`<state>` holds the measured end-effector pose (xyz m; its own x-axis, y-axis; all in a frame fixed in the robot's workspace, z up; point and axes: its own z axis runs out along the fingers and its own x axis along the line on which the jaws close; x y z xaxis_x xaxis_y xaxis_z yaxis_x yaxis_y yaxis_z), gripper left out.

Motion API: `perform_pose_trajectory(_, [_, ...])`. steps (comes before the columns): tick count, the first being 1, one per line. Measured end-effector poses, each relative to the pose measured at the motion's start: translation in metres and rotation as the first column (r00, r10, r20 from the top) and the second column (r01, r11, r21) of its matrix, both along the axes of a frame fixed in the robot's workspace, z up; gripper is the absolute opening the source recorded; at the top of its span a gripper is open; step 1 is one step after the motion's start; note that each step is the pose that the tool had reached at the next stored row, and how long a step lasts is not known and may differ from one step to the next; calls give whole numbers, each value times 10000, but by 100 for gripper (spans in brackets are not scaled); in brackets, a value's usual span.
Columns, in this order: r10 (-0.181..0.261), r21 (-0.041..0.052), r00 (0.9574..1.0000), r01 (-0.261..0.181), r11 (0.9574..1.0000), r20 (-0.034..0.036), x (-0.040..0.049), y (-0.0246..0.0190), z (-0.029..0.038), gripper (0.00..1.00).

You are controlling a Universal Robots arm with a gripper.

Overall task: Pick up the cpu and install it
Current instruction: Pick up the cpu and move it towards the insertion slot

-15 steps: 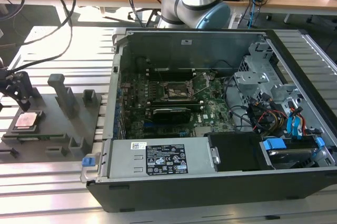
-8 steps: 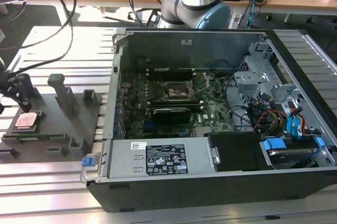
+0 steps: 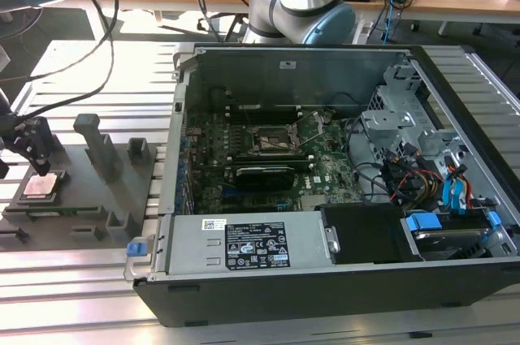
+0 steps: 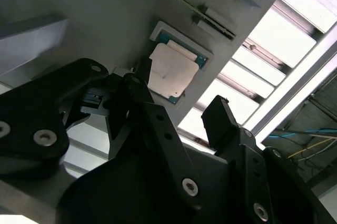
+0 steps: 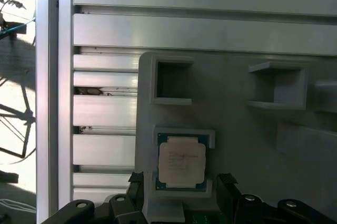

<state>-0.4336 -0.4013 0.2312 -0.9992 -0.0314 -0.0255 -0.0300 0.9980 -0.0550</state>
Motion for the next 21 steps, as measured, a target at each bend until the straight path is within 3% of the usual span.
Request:
perform_pose_trajectory(8, [2, 1, 10000, -2, 10000, -1, 0, -7, -96, 66])
perform_pose_trajectory(12, [1, 75, 10000, -1, 10000, 2, 1, -35, -123, 66])
perform_pose_trajectory(18, [14, 75, 10000, -14, 10000, 1, 61, -40, -175, 66])
perform_pose_trajectory(20, [13, 74, 10000, -13, 10000, -1, 72, -40, -206, 66])
perform_pose_trajectory(21, [13, 74, 10000, -13, 10000, -1, 74, -40, -254, 66])
